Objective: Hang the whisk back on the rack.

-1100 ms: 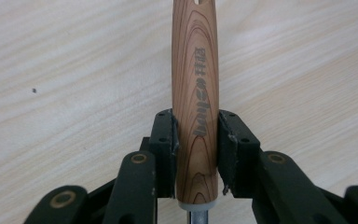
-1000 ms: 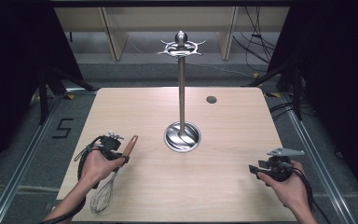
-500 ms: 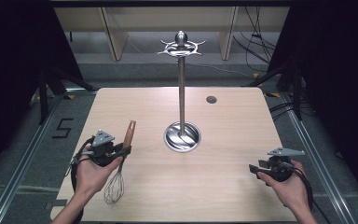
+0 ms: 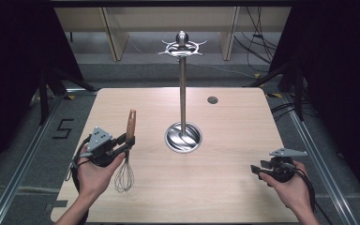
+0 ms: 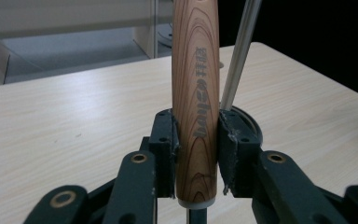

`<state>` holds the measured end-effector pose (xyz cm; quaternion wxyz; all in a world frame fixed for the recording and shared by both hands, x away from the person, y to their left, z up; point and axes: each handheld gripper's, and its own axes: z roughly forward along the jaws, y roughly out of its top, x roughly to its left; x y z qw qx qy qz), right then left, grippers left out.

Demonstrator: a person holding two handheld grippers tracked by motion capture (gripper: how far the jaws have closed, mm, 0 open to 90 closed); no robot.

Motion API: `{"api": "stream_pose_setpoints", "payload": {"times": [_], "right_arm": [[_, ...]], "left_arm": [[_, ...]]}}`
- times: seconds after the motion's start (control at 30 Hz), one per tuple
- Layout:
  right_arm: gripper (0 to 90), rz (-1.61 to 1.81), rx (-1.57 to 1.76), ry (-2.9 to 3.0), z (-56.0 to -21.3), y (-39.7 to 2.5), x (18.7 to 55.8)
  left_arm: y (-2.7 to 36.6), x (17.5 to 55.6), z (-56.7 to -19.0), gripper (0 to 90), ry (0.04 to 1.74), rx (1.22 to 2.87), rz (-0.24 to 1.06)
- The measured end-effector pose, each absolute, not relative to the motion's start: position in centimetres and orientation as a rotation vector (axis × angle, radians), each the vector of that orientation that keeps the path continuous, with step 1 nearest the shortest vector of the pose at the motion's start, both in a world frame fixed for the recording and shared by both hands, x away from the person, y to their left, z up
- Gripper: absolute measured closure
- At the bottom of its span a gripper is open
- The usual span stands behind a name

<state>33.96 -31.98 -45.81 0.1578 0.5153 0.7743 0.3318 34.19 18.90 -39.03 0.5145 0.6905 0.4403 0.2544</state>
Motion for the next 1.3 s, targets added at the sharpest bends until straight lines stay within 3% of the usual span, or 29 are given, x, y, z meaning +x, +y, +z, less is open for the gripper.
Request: {"api": "stream_pose_setpoints", "payload": {"times": [0.5,1.3], "right_arm": [[51.1,0.94,1.556,2.21,-45.5,-31.7,33.8],[51.0,0.953,1.549,2.211,-45.6,-31.7,33.7]], "left_arm": [[16.6,33.4,-37.0,68.3,0.966,1.559,0.652],[12.9,33.8,-34.8,68.3,0.898,1.557,0.706]]}}
